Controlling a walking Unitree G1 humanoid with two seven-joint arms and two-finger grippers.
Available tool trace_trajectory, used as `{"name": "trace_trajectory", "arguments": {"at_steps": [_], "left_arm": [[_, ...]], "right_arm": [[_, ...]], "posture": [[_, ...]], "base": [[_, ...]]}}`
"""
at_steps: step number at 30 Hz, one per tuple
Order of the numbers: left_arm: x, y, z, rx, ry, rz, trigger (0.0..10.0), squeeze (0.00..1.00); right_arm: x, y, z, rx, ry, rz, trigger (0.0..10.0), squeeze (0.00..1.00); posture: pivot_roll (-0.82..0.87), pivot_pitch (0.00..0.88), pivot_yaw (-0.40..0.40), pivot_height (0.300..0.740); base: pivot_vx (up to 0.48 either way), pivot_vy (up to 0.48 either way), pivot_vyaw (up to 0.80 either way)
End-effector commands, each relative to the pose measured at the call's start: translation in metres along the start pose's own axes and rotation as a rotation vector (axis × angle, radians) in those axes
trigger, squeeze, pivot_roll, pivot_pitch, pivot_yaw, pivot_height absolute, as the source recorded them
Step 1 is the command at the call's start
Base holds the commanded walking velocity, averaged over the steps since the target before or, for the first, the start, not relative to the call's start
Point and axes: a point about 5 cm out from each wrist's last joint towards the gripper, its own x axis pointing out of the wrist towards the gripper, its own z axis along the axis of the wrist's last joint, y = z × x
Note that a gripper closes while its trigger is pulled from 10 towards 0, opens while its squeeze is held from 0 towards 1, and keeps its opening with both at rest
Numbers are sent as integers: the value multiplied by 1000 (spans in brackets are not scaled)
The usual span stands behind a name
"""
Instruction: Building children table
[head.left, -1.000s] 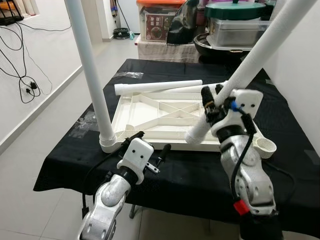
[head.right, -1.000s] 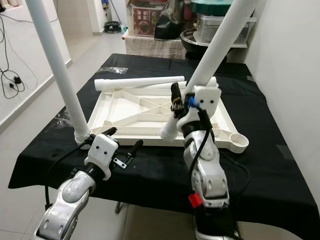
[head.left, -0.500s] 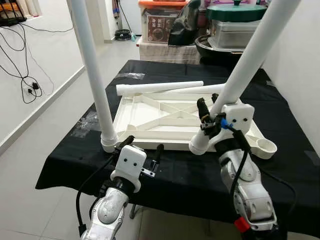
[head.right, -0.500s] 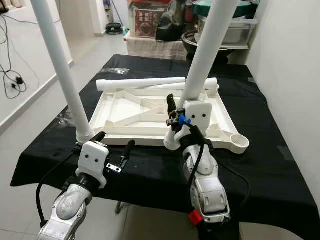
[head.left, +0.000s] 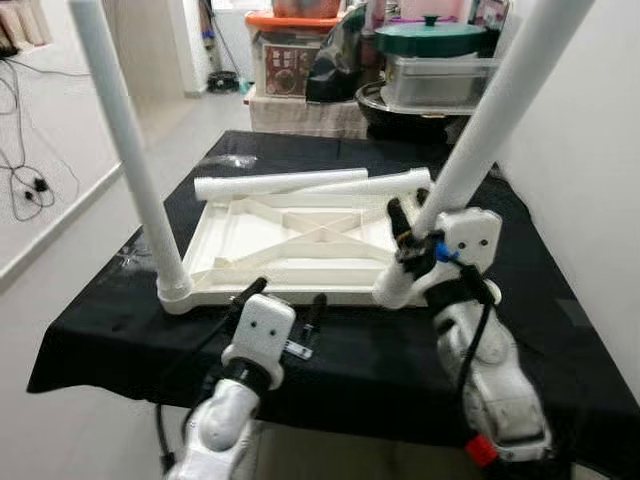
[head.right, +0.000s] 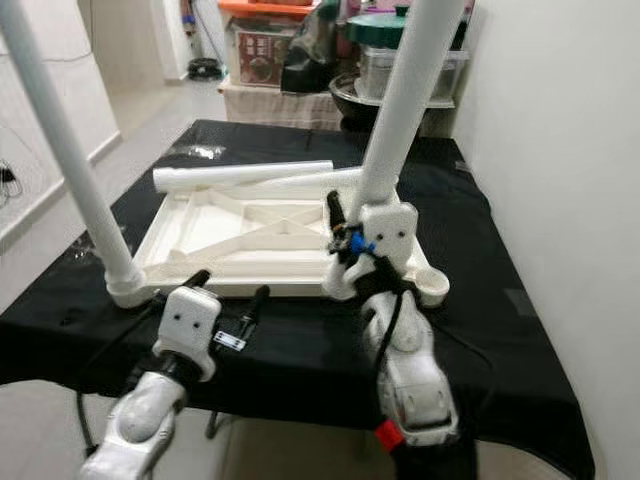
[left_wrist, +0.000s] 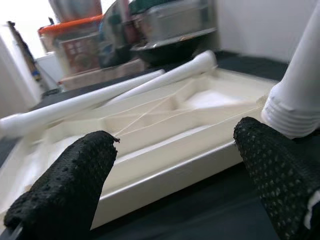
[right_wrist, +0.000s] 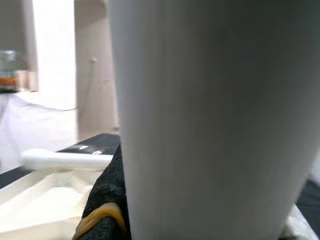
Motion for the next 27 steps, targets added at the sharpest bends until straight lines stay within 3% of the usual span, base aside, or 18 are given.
{"name": "trace_trajectory", "arguments": {"at_steps": [1, 10, 14, 21, 27], "left_arm": [[-2, 4, -5, 8, 25, 8, 10000, 0], [-3, 5, -7, 5, 34, 5, 10000, 0], [-5, 8, -9, -6, 46, 27, 10000, 0], [-7, 4, -14, -70, 76, 23, 10000, 0], [-9, 2, -17, -76, 88, 14, 10000, 0]], "right_arm": [[1, 4, 3, -4, -23, 8, 10000, 0], [2, 3, 3, -1, -23, 7, 10000, 0], [3, 3, 3, 2, -24, 4, 10000, 0], [12, -2, 9, -2, -54, 17, 10000, 0], [18, -1, 10, 15, -60, 79, 10000, 0]], "posture": [[12, 13, -30, 740], [13, 15, -32, 740], [12, 18, -30, 740], [12, 12, -34, 740], [14, 6, -36, 740]], "base": [[277, -390, 0], [335, -333, 0], [453, 0, 0], [0, 0, 0], [0, 0, 0]]}}
